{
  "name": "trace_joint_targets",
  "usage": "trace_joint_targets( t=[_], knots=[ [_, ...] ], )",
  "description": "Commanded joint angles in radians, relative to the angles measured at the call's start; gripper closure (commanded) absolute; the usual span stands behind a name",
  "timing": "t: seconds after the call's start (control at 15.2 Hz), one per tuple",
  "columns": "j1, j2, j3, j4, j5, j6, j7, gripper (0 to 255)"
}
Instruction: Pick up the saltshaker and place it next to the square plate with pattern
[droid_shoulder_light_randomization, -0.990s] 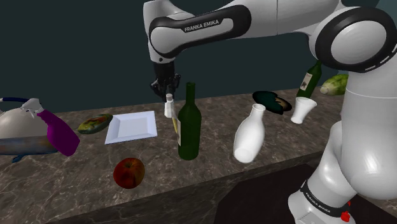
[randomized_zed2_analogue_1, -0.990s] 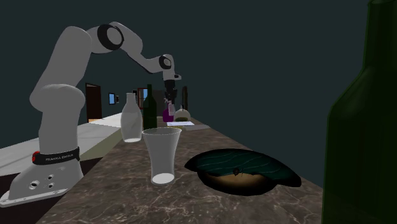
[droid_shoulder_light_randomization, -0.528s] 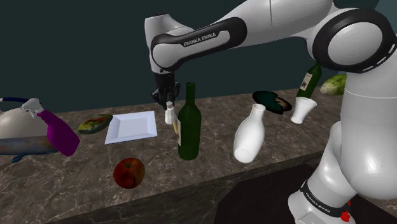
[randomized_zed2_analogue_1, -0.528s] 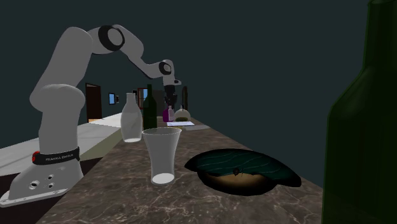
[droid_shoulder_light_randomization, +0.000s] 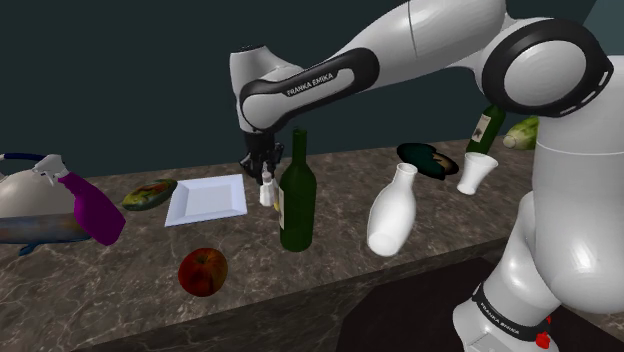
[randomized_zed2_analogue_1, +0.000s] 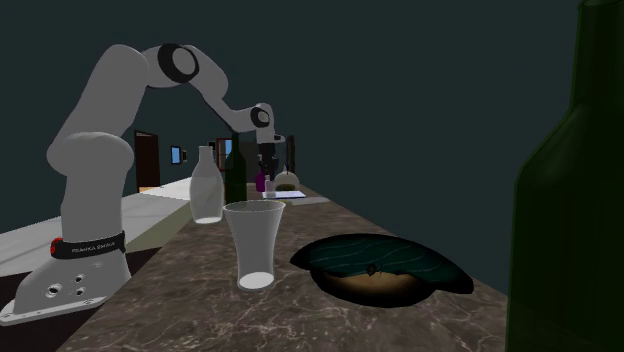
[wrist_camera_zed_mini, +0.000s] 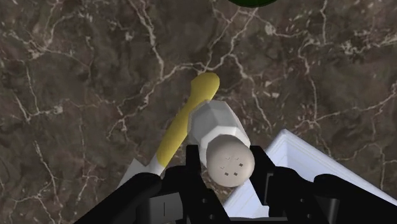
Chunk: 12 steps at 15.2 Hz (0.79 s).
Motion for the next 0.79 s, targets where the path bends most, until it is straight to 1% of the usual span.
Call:
trace_joint_targets(
  t=[0.0,0.07,0.53,0.59,0.73],
  knots=[
    [0.000,0.007,-0.001,-0.019,-0.001,0.026,0.003,255],
    [0.000,0.013,-0.001,-0.027,-0.002,0.041,0.004,255],
    [0.000,0.013,-0.001,-0.027,-0.002,0.041,0.004,255],
    [-0.001,0.014,-0.001,-0.026,-0.002,0.041,0.004,0],
    [0.000,0.014,-0.001,-0.026,-0.002,0.041,0.004,0]
  ],
)
